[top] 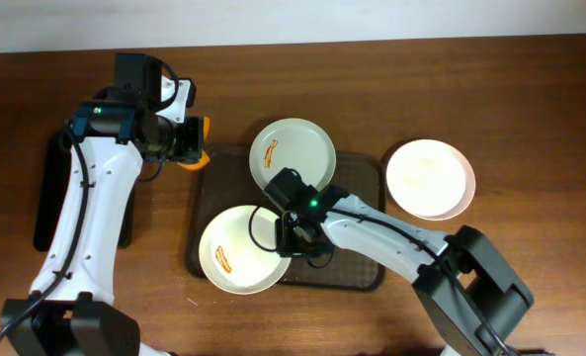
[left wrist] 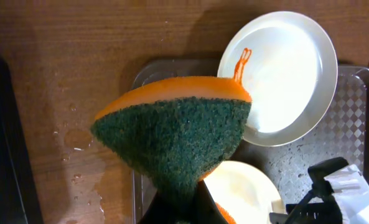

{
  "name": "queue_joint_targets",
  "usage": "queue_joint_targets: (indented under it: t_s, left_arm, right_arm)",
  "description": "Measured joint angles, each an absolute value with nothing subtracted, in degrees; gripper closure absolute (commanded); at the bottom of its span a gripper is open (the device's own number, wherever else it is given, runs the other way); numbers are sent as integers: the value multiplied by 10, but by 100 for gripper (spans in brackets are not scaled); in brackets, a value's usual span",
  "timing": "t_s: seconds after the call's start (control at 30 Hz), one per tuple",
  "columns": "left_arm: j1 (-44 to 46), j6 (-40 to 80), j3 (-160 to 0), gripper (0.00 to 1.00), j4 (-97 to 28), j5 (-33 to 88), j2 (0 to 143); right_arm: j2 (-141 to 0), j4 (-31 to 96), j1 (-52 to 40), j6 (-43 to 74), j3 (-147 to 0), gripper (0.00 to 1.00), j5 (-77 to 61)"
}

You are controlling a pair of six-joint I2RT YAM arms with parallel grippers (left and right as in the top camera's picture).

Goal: Clean dirty plates on tray and stack at the side
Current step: 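Grip the front-right plate with the right gripper and pull it forward, then scrub the held plate with the sponge in the left gripper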

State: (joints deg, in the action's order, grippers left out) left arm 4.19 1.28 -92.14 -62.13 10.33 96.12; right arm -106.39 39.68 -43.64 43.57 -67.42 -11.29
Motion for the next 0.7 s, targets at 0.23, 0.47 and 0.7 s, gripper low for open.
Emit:
queue_joint_targets:
  t_s: [0.23, 0.47, 0.7]
  left_arm:
    - [42, 13, -921, 100, -615, 105, 978]
    - [42, 13, -915, 100, -641, 122, 1003]
    - [42, 41, -642, 100, -497, 109, 1007]
  right_arm:
    - [-1108, 317, -431, 494, -687, 96, -95]
    - [-1116, 271, -429, 523, -687, 96, -72]
    - [-1116, 269, -429, 525, -687, 96, -60]
